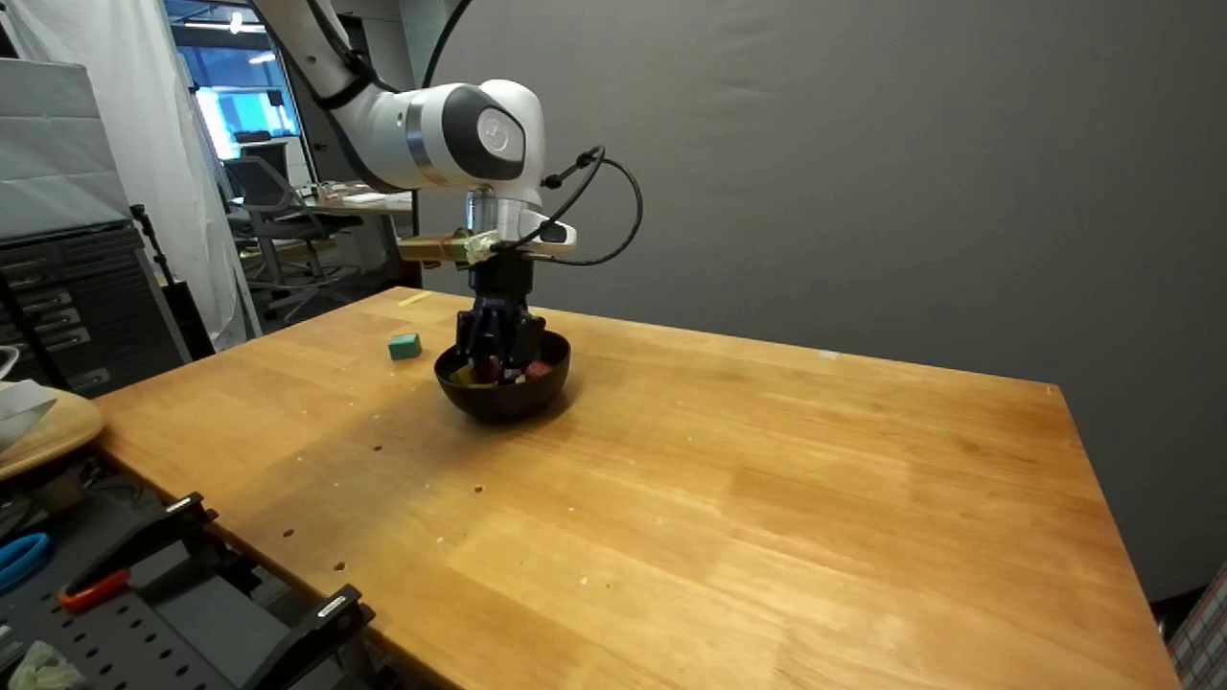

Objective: Remove the blocks from the bowl and put them on the table

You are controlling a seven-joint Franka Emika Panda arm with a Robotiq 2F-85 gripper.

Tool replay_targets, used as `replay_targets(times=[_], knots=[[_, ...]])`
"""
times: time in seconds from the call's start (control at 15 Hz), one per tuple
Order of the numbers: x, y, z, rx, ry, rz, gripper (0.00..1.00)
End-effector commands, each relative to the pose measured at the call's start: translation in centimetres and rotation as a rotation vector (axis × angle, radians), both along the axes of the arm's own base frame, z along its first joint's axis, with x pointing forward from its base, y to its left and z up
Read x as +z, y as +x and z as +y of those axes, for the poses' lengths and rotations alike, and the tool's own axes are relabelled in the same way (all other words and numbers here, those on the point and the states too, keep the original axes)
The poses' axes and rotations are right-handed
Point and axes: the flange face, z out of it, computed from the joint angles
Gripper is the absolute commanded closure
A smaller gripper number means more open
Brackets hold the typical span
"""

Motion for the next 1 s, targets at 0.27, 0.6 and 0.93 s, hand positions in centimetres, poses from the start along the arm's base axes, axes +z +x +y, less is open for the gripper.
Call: replay_targets(times=[0.27,0.6,0.93], knots=[[0.5,1.6,-0.1,0.017,0.035,0.019,0.88],[4.2,1.3,-1.6,0.035,0.09,-0.042,0.86],[4.3,2.6,-1.8,0.017,0.145,-0.057,0.46]])
